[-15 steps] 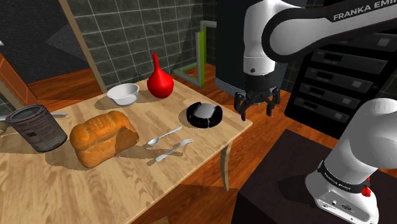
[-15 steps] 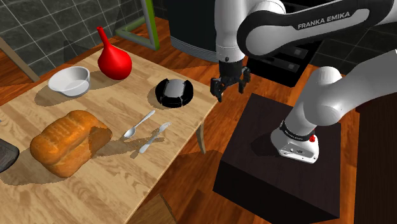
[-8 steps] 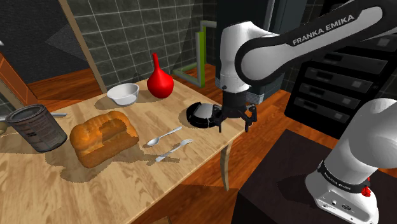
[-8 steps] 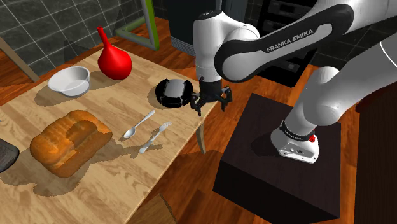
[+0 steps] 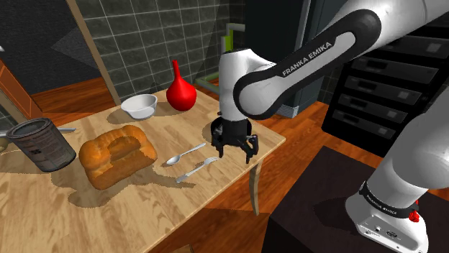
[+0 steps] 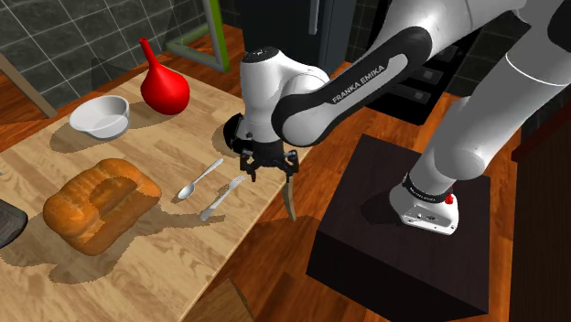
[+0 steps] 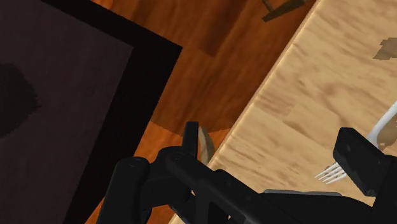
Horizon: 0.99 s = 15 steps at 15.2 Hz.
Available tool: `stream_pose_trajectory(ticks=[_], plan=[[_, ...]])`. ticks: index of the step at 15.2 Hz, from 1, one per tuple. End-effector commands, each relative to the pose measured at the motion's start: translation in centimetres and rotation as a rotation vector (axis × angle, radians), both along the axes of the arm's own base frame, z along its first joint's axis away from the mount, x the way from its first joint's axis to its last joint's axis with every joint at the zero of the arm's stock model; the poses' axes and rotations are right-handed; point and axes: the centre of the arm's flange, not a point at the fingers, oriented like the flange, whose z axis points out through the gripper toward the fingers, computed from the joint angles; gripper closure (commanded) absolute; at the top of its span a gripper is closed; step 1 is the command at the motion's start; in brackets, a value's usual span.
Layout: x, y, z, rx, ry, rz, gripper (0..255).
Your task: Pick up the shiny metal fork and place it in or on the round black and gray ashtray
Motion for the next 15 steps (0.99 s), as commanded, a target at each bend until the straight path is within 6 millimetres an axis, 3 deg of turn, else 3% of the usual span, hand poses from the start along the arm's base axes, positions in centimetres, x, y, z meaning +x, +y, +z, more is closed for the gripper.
stream_pose_trajectory(ticks=[1,12,15], plan=[[1.9,1.2,-1.0,0.002,-0.006,-0.074,0],[12.9,5.8,-7.0,0.007,-0.037,-0.444,0],[13.1,6.0,-8.2,0.007,-0.038,-0.449,0]])
